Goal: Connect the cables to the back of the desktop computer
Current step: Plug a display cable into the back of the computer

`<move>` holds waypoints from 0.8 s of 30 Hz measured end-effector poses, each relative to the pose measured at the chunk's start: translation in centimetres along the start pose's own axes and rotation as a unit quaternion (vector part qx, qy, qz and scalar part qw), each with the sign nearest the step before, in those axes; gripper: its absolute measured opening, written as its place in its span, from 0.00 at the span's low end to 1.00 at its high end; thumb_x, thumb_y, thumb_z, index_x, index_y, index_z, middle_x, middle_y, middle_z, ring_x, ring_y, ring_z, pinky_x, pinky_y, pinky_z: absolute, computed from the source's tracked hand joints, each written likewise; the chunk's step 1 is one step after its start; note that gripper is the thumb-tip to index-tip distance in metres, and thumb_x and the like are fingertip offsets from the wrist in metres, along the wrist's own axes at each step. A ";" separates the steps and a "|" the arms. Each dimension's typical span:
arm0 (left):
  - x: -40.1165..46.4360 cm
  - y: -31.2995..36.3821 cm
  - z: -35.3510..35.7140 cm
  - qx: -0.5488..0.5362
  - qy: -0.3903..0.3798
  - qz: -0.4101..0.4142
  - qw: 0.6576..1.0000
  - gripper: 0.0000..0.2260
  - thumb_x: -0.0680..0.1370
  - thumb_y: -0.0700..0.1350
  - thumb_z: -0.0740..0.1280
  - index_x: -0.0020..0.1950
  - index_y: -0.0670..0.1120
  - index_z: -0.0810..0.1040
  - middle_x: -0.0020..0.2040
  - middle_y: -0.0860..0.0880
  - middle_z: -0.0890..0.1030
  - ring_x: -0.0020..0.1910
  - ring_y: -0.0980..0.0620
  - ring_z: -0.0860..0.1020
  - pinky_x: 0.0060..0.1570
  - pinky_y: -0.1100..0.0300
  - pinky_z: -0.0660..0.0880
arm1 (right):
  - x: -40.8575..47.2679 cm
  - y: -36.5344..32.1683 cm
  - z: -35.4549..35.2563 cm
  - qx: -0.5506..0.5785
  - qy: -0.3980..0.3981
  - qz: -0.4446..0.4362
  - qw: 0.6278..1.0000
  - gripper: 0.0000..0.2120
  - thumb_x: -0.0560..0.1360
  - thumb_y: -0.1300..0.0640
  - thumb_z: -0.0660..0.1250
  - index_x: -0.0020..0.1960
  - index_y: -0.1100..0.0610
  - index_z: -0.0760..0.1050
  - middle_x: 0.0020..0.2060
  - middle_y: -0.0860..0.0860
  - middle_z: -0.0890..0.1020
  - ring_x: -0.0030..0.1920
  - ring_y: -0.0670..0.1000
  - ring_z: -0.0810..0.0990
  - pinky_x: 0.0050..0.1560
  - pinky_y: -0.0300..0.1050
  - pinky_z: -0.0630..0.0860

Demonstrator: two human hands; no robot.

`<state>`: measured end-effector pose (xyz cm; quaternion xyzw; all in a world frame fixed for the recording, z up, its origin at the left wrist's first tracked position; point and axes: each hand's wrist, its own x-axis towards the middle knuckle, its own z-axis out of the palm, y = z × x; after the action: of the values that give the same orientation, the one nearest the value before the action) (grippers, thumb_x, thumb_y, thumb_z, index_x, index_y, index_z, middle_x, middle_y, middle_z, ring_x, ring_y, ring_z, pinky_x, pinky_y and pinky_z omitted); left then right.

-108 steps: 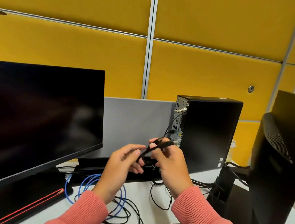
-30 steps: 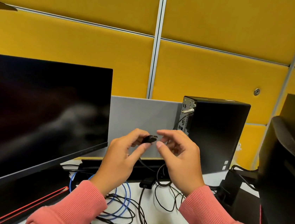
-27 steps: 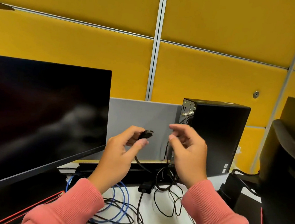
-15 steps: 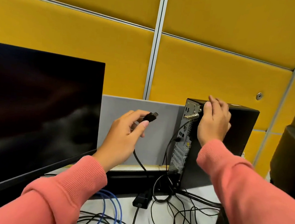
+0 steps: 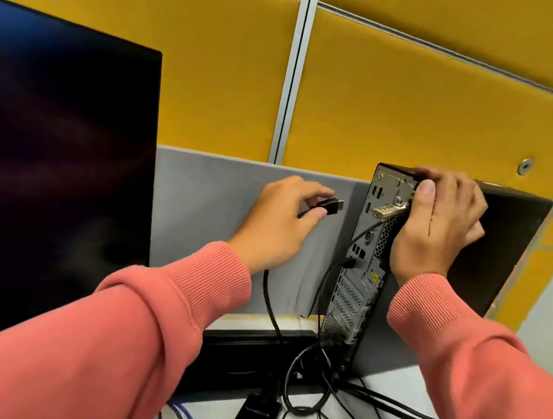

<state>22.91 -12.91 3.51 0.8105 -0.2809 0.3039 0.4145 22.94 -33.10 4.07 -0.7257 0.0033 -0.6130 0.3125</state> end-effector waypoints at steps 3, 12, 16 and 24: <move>1.3 0.0 1.9 -0.028 0.006 -0.001 1.000 0.07 0.80 0.41 0.72 0.57 0.51 0.81 0.46 0.56 0.80 0.35 0.67 0.73 0.37 0.74 0.66 | -0.1 0.1 0.4 0.003 0.021 -0.004 1.000 0.15 0.83 0.49 0.52 0.60 0.49 0.76 0.63 0.47 0.73 0.72 0.51 0.64 0.65 0.54 0.57; 3.6 0.1 3.6 -0.083 0.015 0.016 0.996 0.06 0.80 0.40 0.71 0.56 0.47 0.82 0.47 0.54 0.82 0.43 0.60 0.78 0.43 0.71 0.74 | -0.3 0.2 0.7 0.010 0.032 -0.013 0.999 0.14 0.82 0.51 0.52 0.60 0.49 0.75 0.63 0.45 0.73 0.72 0.50 0.64 0.66 0.59 0.59; 4.2 0.2 3.5 -0.087 0.003 0.024 0.996 0.07 0.81 0.40 0.70 0.58 0.47 0.82 0.49 0.53 0.83 0.46 0.58 0.81 0.48 0.66 0.79 | -0.3 0.0 0.7 0.007 0.028 -0.017 0.999 0.14 0.82 0.51 0.52 0.60 0.49 0.75 0.62 0.45 0.72 0.71 0.50 0.64 0.66 0.61 0.60; 5.3 0.6 2.8 -0.063 -0.014 0.044 0.997 0.07 0.80 0.39 0.72 0.57 0.46 0.84 0.46 0.53 0.84 0.43 0.59 0.83 0.46 0.64 0.81 | -0.3 0.0 0.6 0.009 0.021 -0.017 1.000 0.13 0.83 0.52 0.53 0.59 0.48 0.74 0.62 0.45 0.73 0.72 0.50 0.64 0.66 0.61 0.61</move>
<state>26.69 -16.64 6.29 0.7738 -0.3410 0.2923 0.4467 23.41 -32.70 3.81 -0.7094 -0.0082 -0.6336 0.3085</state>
